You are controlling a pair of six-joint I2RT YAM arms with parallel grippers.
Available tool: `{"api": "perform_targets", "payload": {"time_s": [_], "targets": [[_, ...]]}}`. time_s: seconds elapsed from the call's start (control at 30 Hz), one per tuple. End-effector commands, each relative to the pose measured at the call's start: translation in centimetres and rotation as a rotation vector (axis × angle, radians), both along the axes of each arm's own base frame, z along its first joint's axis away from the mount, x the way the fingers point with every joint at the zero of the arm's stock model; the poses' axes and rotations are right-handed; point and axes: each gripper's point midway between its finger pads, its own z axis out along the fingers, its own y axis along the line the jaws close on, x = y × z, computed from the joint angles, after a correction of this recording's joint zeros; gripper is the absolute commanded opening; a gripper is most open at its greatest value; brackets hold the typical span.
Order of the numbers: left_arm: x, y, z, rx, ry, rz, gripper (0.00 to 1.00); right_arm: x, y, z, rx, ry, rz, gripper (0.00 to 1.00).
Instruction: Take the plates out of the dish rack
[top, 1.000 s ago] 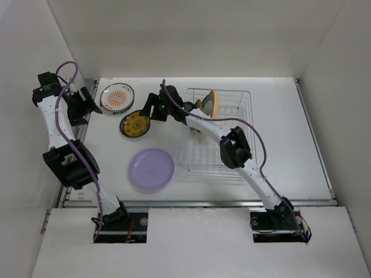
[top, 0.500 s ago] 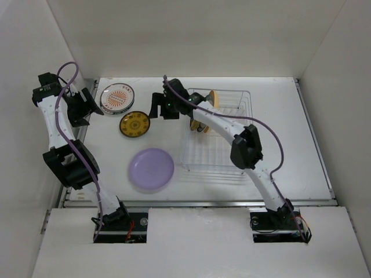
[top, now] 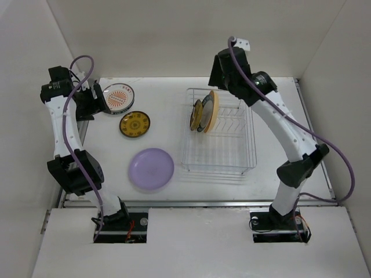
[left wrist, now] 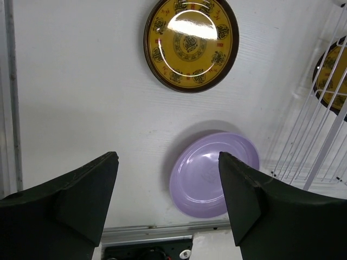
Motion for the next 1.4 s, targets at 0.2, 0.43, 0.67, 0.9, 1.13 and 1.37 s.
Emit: {"api": "perform_targets", "payload": {"time_s": [0.2,0.43,0.67,0.9,1.13,1.37], "targets": [[-1.5,-0.4,0.3,0.012,0.009,-0.008,0.72,2.1,-1.1,-12.5,-0.229,0.249,-0.07,0.66],[-2.1,-0.4,-0.1,0.018,0.027,-0.011,0.72,4.3,-3.4,-15.3,-0.263,0.293,-0.189,0.5],[-2.2,-0.5,0.2,0.021,0.018,-0.011,0.72,4.4,-3.5,-15.8,-0.269,0.29,-0.196,0.45],[-2.3,-0.5,-0.2,0.015,0.036,-0.011,0.72,4.5,-3.6,-15.2,-0.263,0.272,-0.205,0.36],[-2.3,-0.5,-0.2,0.015,0.036,-0.011,0.72,4.4,-4.6,-14.8,-0.284,0.254,-0.252,0.12],[-3.3,-2.9,-0.1,0.016,0.037,-0.185,0.73,4.7,-4.4,-14.7,-0.293,0.254,-0.244,0.0]]}}
